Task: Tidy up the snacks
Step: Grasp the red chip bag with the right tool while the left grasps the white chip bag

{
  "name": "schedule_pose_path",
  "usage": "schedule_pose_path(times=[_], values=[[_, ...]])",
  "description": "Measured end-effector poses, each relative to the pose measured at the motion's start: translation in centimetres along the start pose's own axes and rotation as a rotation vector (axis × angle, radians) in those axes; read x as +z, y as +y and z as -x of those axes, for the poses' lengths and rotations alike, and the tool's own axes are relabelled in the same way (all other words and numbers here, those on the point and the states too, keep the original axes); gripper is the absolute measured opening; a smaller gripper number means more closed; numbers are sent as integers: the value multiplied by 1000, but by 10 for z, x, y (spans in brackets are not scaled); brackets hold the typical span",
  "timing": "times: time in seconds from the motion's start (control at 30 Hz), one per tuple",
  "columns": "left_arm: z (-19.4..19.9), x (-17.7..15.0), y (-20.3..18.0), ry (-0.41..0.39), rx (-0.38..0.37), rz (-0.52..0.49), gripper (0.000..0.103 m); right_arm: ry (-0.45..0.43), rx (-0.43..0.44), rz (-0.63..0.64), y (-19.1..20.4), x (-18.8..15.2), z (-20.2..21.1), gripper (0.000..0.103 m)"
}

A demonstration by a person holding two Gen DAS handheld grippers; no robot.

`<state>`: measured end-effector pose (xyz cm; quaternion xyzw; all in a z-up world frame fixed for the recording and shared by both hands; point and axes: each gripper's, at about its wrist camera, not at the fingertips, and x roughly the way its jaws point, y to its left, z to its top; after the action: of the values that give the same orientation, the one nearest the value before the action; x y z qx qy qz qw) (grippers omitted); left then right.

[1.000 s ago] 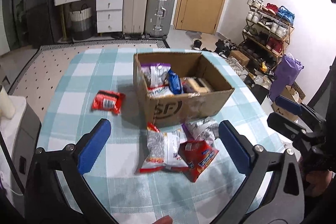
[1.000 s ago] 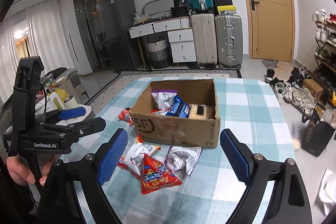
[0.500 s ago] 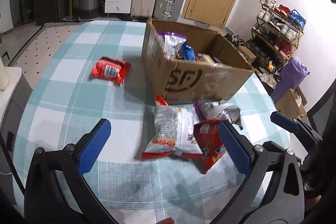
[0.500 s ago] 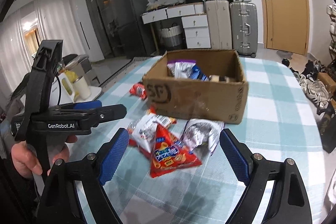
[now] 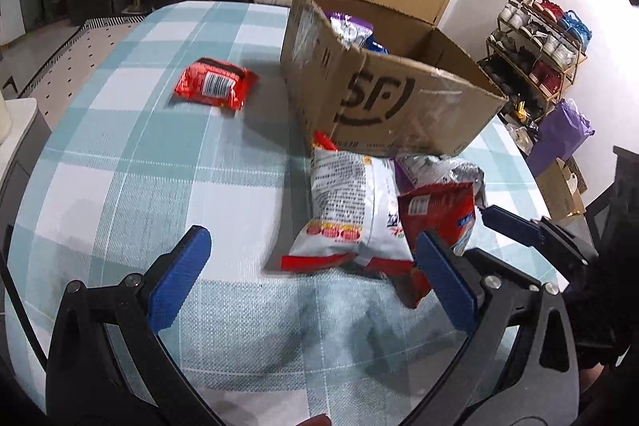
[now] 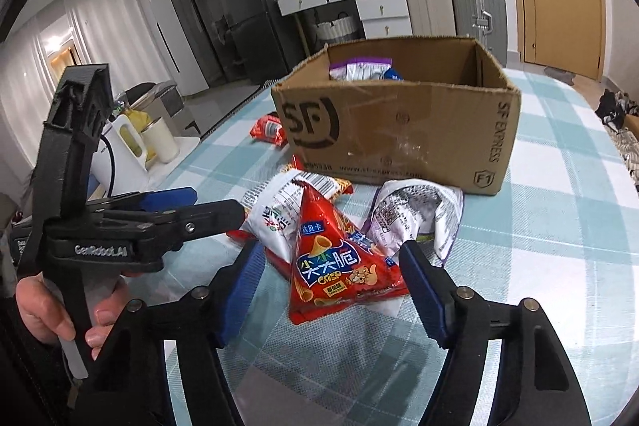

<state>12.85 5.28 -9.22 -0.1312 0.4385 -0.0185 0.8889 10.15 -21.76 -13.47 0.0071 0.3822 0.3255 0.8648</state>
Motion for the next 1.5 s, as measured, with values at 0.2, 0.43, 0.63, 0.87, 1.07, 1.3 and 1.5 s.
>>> schedule_pose_path(times=[0.2, 0.43, 0.63, 0.87, 1.07, 1.3, 1.5], values=[[-1, -5, 3, 20, -6, -3, 102, 22, 14, 7, 2, 1, -16, 72], [-4, -9, 13, 36, -1, 15, 102, 89, 10, -6, -2, 1, -43, 51], [-7, -9, 19, 45, 5, 32, 102, 81, 46, -49, -11, 3, -46, 41], [-7, -11, 16, 50, 0, 24, 102, 67, 55, -63, -11, -2, -40, 41], [-6, -9, 15, 48, -3, 25, 102, 50, 45, -74, -13, -5, -32, 41], [-7, -4, 7, 40, -16, 6, 102, 25, 39, -95, -17, -8, -18, 41], [-21, 3, -5, 63, -14, -52, 102, 17, 27, -120, -22, -12, -8, 41]])
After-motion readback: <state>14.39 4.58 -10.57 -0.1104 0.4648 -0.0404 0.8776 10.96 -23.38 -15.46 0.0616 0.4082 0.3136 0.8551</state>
